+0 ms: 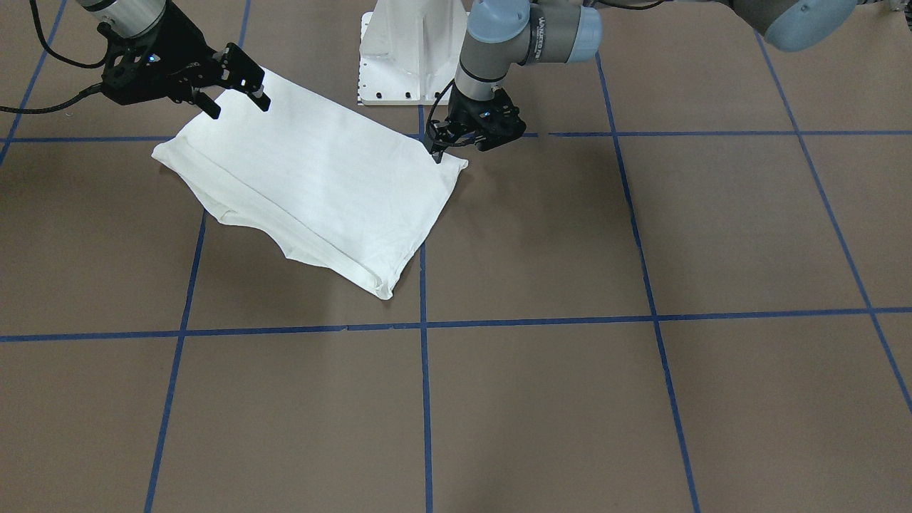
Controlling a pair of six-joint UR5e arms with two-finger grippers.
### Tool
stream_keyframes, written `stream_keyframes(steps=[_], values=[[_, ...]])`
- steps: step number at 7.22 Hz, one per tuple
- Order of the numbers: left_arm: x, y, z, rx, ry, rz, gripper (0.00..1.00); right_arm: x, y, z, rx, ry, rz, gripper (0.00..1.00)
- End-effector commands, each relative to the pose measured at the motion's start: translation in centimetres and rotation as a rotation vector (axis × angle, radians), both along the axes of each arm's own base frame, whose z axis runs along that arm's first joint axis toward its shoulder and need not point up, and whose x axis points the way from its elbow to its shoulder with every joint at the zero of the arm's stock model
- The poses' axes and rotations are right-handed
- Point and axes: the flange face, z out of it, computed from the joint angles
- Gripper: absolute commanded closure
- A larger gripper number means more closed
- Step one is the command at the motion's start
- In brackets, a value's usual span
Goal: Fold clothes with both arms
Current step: 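Grasp the shirt corner with the left gripper and pull it upright while right gripper withdraws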
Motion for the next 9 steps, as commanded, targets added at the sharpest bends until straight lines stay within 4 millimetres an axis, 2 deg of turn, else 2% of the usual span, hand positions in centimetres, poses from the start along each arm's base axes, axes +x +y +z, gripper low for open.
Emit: stream_keyframes(steps=[1,2,4,5,6,7,8,9], values=[[0.6,0.0,0.3,0.011,-0.012,-0.010,0.21,0.2,-0.2,0.0,0.000,0.001,0.008,0.00],[0.6,-0.1,0.0,0.015,-0.003,-0.011,0.35,0.2,-0.2,0.1,0.001,0.002,0.008,0.00],[0.8,-0.1,0.1,0.016,-0.003,-0.010,0.56,0.4,-0.3,0.3,-0.002,0.006,0.012,0.00],[0.7,-0.1,0.0,0.019,0.007,-0.010,0.75,0.4,-0.3,0.3,-0.002,0.006,0.012,0.00],[0.6,-0.5,0.0,0.026,0.005,-0.022,1.00,0.8,-0.6,0.4,-0.004,0.008,0.021,0.00],[0.0,-1.4,-0.1,0.045,0.003,-0.049,1.00,0.9,-0.6,0.6,-0.007,0.012,0.024,0.00],[-1.3,-3.7,-0.2,0.057,0.003,-0.080,1.00,1.0,-0.7,0.7,-0.008,0.013,0.029,0.00],[-3.5,-7.3,-0.1,0.082,-0.008,-0.115,1.00,1.2,-0.9,0.7,-0.009,0.015,0.035,0.00]])
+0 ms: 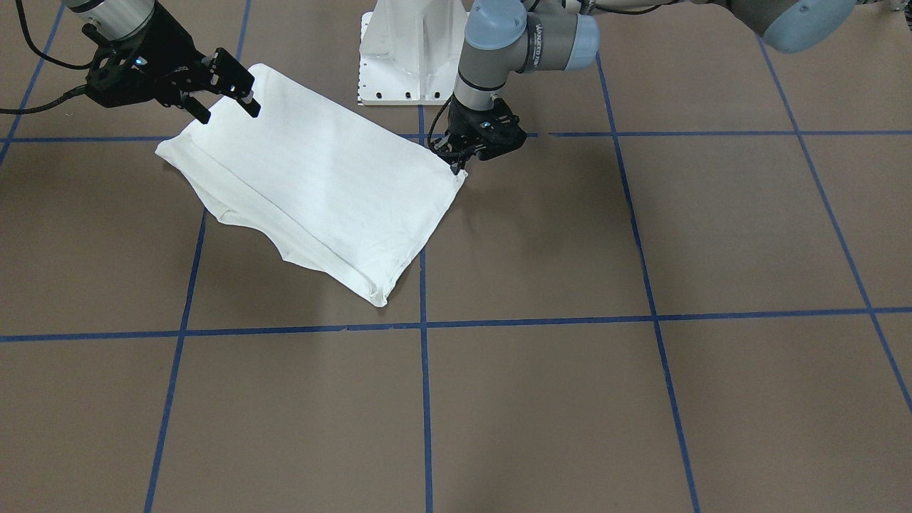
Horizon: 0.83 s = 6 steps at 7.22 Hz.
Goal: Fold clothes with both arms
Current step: 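Grasp the shirt corner with the left gripper and pull it upright while right gripper withdraws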
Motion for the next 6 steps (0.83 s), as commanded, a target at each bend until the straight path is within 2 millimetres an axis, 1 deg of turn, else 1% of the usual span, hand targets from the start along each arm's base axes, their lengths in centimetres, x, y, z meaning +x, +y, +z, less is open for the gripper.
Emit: stream_keyframes(steps=[1,2,3,4,5,6], values=[[-4.6,-7.6,0.6,0.067,-0.034,-0.074,1.00,0.4,-0.4,-0.1,0.002,-0.002,0.013,0.00],[-6.0,-10.8,1.8,0.093,-0.073,-0.090,1.00,0.7,-0.6,-0.1,0.002,-0.002,0.022,0.00],[-7.8,-15.0,1.5,0.138,-0.099,-0.110,1.00,0.9,-0.7,-0.1,0.001,0.000,0.027,0.00],[-8.0,-18.7,2.7,0.209,-0.166,-0.072,1.00,1.0,-0.8,-0.3,0.004,-0.004,0.030,0.00],[-7.8,-22.9,2.2,0.240,-0.194,-0.078,1.00,1.1,-0.9,-0.3,0.005,-0.005,0.033,0.00],[-6.5,-26.2,1.4,0.271,-0.187,-0.087,1.00,1.1,-1.0,-0.4,0.006,-0.006,0.035,0.00]])
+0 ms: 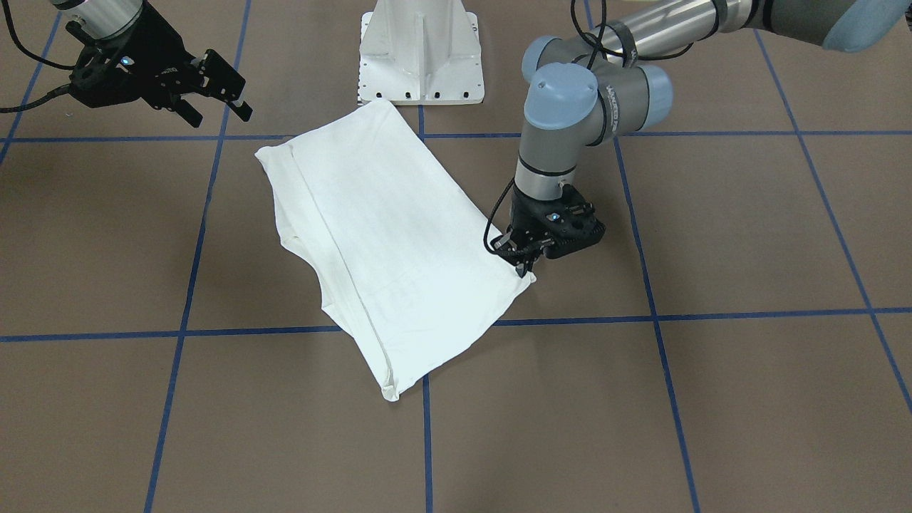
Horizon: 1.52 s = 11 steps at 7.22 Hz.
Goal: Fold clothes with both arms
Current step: 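Grasp the shirt corner with the left gripper and pull it upright while right gripper withdraws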
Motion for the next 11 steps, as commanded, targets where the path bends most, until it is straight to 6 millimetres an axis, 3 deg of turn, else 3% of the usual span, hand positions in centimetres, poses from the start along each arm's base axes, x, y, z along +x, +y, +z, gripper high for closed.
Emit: stream_keyframes(steps=[1,3,5,6,8,9,10,11], values=[[1.5,-7.0,-0.4,0.084,0.003,-0.007,1.00,0.1,-0.3,0.0,-0.001,0.001,0.008,0.00],[3.7,-10.1,-1.8,0.149,0.045,-0.016,1.00,0.4,-0.6,0.2,-0.004,0.004,0.017,0.00],[4.6,-12.3,0.5,0.244,0.068,-0.084,1.00,0.5,-0.8,0.2,0.000,0.004,0.019,0.00],[4.8,-12.7,1.5,0.249,0.067,-0.089,1.00,0.5,-0.8,0.2,0.001,0.003,0.019,0.00],[4.7,-13.0,0.9,0.269,0.066,-0.115,1.00,0.3,-1.0,0.3,0.003,0.006,0.018,0.00],[4.5,-12.9,0.6,0.296,0.090,-0.123,0.01,-0.1,-1.5,0.2,0.010,0.009,0.026,0.00],[4.2,-13.1,0.3,0.299,0.090,-0.134,0.00,-0.4,-2.3,1.0,0.004,0.023,0.030,0.00],[2.7,-14.1,0.2,0.301,0.093,-0.149,0.00,-0.7,-2.9,1.1,0.024,0.031,0.024,0.00]])
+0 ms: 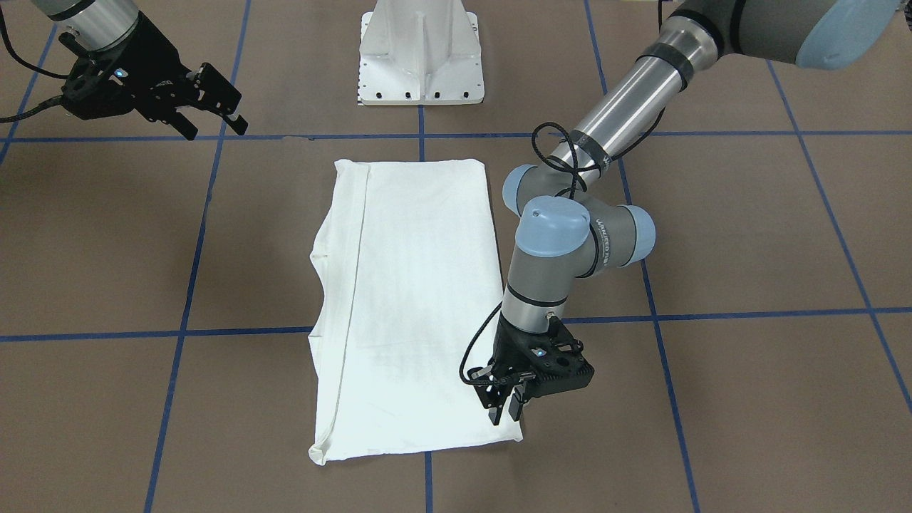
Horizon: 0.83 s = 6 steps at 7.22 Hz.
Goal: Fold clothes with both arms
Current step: 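Release the shirt with the left gripper and lower the right gripper onto the shirt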
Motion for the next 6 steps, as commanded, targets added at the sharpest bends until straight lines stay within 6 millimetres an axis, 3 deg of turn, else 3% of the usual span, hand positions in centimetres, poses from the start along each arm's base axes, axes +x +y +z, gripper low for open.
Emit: stream_keyframes(steps=[1,2,3,4,6], values=[[-1.9,-1.0,-0.7,-0.001,0.018,0.007,0.00,-0.9,-0.9,0.6,0.033,0.031,0.000,0.00],[-2.9,-0.2,-0.2,-0.030,0.045,0.075,0.00,-2.4,-0.4,1.2,0.065,0.062,-0.007,0.00],[-5.0,2.4,0.5,-0.062,0.049,0.124,0.00,-3.9,0.1,1.7,0.097,0.116,-0.034,0.00],[-8.1,5.6,-0.1,-0.070,0.019,0.144,0.00,-6.6,0.7,0.7,0.122,0.179,-0.059,0.00],[-14.7,12.8,-2.4,-0.056,0.018,0.166,0.00,-14.8,2.3,-4.6,0.159,0.320,-0.088,0.00]])
